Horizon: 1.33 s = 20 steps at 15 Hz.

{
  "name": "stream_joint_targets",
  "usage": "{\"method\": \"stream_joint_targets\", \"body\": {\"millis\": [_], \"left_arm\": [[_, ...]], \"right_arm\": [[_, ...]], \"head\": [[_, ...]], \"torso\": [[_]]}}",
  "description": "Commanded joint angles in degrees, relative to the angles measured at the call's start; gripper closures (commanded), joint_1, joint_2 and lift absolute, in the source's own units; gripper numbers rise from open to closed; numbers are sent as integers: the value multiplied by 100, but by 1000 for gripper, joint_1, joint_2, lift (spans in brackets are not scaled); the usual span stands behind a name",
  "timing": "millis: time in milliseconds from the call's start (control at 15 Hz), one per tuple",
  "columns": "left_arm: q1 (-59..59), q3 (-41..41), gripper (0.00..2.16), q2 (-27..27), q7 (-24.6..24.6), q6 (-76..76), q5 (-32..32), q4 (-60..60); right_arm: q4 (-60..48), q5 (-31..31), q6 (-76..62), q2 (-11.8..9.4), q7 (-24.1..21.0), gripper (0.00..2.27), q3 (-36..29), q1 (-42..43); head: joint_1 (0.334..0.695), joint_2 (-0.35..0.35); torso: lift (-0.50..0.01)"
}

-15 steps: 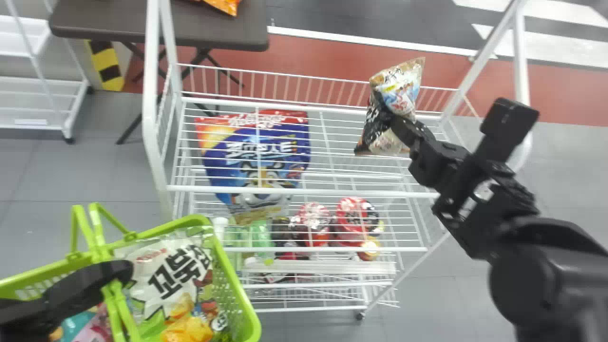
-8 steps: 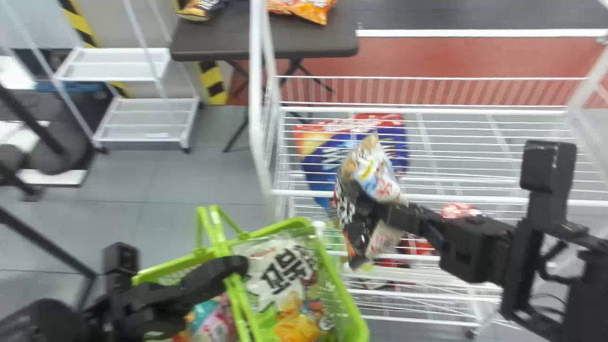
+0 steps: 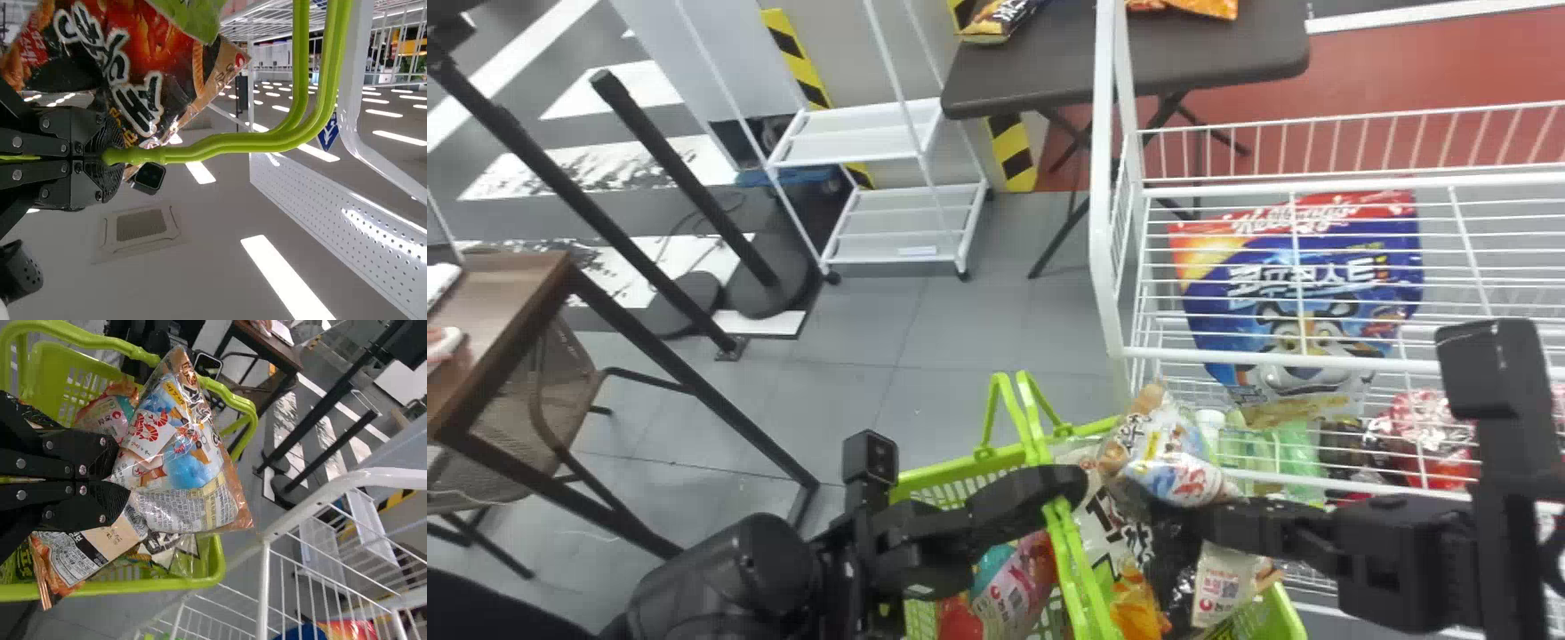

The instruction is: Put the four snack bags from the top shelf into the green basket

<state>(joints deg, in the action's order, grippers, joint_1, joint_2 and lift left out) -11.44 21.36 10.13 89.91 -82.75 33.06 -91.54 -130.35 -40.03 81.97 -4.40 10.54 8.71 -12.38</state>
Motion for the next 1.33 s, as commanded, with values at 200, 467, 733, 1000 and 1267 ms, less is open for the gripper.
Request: {"method": "stream_joint_targets", "body": {"millis": [200, 467, 733, 1000, 1267], "left_arm": [[-8, -89, 2145, 7, 66, -1, 69, -21], [1, -9, 2145, 24, 66, -1, 113, -13], [36, -18, 2145, 33, 66, -1, 113, -4], [36, 8, 2145, 59, 66, 17, 174, 31], [45, -36, 2148, 86, 66, -1, 253, 58]], "right_arm": [[986, -225, -45, 255, -43, 2260, 465, 491], [915, -5, 811, 238, -228, 73, 289, 728], [379, -585, 811, 211, 54, 43, -748, 658], [-78, -1508, 811, 229, 194, 46, -2260, 605], [-289, -664, 811, 255, 352, 60, -2822, 359]], "head": [[695, 350], [695, 350], [695, 350], [695, 290], [695, 187]], "torso": [[0], [0], [0], [0], [0]]}}
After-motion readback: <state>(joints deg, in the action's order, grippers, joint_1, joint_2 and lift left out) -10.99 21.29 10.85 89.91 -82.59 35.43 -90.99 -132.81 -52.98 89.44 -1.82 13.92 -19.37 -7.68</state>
